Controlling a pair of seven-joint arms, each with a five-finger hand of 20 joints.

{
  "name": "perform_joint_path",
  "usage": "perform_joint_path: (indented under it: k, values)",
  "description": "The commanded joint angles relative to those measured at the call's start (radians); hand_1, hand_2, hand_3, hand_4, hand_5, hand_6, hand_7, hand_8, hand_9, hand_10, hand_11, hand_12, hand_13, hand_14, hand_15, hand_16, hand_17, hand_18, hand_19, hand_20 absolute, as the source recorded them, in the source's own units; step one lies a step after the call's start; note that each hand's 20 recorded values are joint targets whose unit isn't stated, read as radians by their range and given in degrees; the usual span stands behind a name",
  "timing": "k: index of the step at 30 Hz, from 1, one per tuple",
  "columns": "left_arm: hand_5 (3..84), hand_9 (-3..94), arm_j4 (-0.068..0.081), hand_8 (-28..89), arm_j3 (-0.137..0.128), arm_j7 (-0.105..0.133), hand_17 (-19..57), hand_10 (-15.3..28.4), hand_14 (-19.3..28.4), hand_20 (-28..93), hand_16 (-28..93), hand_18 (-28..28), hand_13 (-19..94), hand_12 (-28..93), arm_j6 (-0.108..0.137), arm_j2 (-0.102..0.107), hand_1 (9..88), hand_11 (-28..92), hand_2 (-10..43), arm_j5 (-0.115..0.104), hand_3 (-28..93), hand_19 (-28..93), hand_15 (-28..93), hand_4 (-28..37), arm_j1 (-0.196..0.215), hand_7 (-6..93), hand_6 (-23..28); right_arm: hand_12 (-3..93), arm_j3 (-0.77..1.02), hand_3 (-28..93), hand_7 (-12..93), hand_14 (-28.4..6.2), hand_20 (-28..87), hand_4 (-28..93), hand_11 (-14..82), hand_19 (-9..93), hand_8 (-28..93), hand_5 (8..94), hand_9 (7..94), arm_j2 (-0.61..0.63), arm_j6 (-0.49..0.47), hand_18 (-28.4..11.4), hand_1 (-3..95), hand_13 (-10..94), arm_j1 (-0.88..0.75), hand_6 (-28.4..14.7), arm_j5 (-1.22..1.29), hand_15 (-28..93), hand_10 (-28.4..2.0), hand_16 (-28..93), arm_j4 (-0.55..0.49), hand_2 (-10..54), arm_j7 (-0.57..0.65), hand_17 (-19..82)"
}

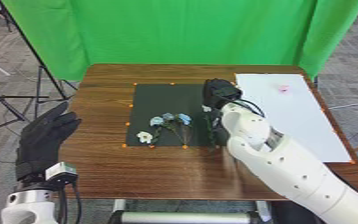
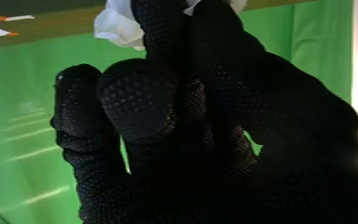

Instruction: Arrange flowers

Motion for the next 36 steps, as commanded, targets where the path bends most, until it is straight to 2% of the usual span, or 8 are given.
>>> perform_joint_path:
  k: [1,10,15,19,22,24,27,36]
  values:
    - [44.7,39.7,0.0,-9,-0.01,-0.01,-8.4,22.0,28.4,4,-17,23.8,28,9,-0.014,-0.014,26.6,38,5.0,0.01,80,63,69,-18.5,0.012,12.5,12.5,39.0,0.03,79,31,-4.1,15,-28,16.6,93,3,76.7,86.8,-0.024,-0.052,-18.0,54.1,78,-0.048,-0.3,-0.019,69,-6.0,23,-0.02,-9.5,-0.003,45]
    - [44.6,39.7,0.002,-9,-0.006,-0.011,-8.4,22.0,28.4,4,-17,23.8,28,9,-0.014,-0.01,26.5,38,5.0,0.009,80,63,69,-18.4,0.006,12.4,12.5,37.8,0.082,80,29,-5.2,14,-28,17.3,93,3,74.1,84.7,-0.057,-0.14,-18.8,49.5,76,-0.083,-1.8,-0.05,69,-8.2,22,-0.031,-9.5,0.013,44]
    - [44.7,39.7,0.002,-9,-0.003,0.0,-8.4,22.0,28.4,4,-17,23.8,28,9,-0.005,0.004,26.6,38,5.0,-0.002,80,63,69,-18.4,0.011,12.3,12.5,31.2,0.053,81,27,-6.5,13,-28,24.8,93,2,70.1,79.7,-0.037,-0.127,-19.8,45.0,75,-0.061,-3.3,-0.025,70,-10.9,22,-0.034,-9.5,0.057,42]
    - [44.7,39.7,0.002,-9,-0.004,-0.002,-8.4,22.0,28.4,4,-17,23.8,28,9,-0.008,-0.001,26.5,38,5.0,0.001,80,63,69,-18.3,0.012,12.4,12.5,26.3,0.061,83,23,-7.1,13,-28,30.4,93,1,68.4,77.2,-0.037,-0.134,-20.4,40.7,74,-0.064,-4.0,-0.022,70,-13.0,22,-0.041,-9.0,0.07,42]
    - [44.7,39.7,0.001,-9,0.0,0.004,-8.4,22.0,28.4,4,-17,23.8,28,9,-0.002,0.011,26.6,38,5.1,-0.005,80,63,69,-18.3,0.015,12.5,12.4,20.8,0.058,85,22,-7.7,14,-26,34.6,93,-10,67.7,75.5,-0.034,-0.146,-21.0,36.3,73,-0.061,-4.1,-0.019,71,-14.5,21,-0.051,-6.6,0.088,41]
    - [44.7,39.7,0.001,-9,0.001,0.011,-8.4,22.0,28.4,4,-17,23.8,28,9,0.005,0.019,26.6,38,5.0,-0.014,80,63,69,-18.3,0.019,12.5,12.4,20.5,0.079,84,22,-8.1,14,-25,34.8,93,-11,66.9,75.2,-0.049,-0.174,-21.6,34.6,73,-0.07,-4.6,-0.039,71,-15.0,21,-0.055,-5.8,0.089,41]
    - [44.7,39.7,0.0,-9,-0.001,0.002,-8.4,22.1,28.4,4,-17,23.8,28,9,0.0,0.012,26.6,38,5.1,-0.007,80,63,69,-18.3,0.018,12.4,12.5,20.7,0.051,83,20,-8.7,15,-24,35.2,93,-11,65.7,74.8,-0.03,-0.178,-22.5,31.4,73,-0.051,-5.6,-0.041,72,-15.8,22,-0.068,-4.2,0.125,42]
    - [44.7,39.8,-0.006,-9,-0.008,0.008,-8.4,22.1,28.4,4,-17,23.8,28,9,0.006,0.012,26.6,38,5.1,-0.012,81,63,69,-18.1,0.033,12.3,12.5,22.8,0.058,80,16,-10.0,19,-22,40.5,93,-9,63.8,70.8,-0.029,-0.251,-24.3,26.2,73,-0.036,-8.4,-0.076,76,-18.5,23,-0.1,-2.0,0.145,43]
